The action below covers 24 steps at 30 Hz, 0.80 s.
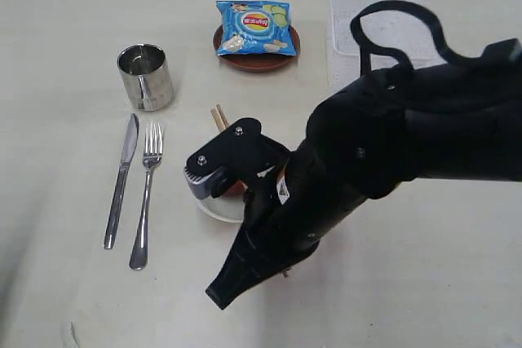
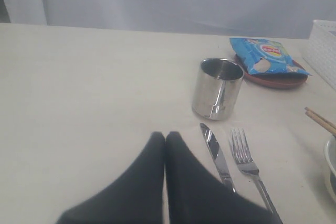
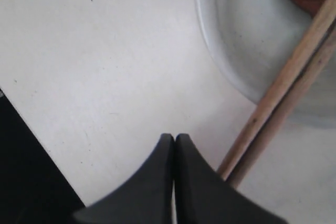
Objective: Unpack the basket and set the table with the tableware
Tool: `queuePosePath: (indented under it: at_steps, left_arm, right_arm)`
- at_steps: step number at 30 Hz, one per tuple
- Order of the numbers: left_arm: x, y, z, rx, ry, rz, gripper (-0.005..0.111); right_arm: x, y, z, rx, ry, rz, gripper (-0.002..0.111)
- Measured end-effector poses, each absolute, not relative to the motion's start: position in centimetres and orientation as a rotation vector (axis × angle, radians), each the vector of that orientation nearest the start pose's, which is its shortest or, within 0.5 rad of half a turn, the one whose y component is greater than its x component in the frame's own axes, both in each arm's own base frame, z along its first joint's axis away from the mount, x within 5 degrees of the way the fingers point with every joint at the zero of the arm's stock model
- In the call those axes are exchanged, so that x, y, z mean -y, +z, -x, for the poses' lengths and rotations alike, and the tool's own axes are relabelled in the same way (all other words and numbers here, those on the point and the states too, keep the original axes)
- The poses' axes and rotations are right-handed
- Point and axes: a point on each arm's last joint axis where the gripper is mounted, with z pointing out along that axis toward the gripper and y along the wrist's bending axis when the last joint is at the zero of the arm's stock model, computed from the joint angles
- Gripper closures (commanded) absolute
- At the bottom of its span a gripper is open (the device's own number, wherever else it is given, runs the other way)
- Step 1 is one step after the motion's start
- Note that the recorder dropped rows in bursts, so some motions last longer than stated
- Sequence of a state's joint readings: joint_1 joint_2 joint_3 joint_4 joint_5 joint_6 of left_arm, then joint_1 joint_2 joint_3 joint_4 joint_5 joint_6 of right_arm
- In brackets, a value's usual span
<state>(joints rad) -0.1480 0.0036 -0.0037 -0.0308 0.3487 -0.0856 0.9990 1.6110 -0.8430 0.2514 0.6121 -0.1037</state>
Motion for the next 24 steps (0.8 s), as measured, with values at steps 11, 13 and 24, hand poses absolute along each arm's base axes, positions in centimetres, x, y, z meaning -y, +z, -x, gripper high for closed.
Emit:
queuePosePath:
  at_steps: [11, 13, 24]
  left_arm:
    - [0.9, 18.3, -5.3, -1.836, -0.194, -0.038, 0.107]
    - [0.9, 18.3, -5.3, -1.836, -0.194, -0.038, 0.107]
    - [0.9, 18.3, -5.3, -1.836, -0.194, -0.038, 0.107]
  right_arm:
    - [-23.6, 25.1, -15.6, -2.425, 0.53, 1.146, 0.109]
    - [-22.4, 26.0, -16.8, -2.429, 0.504, 1.072, 0.109]
    - [-14.3, 27.8, -22.7, -2.553, 0.359, 0.628, 0.109]
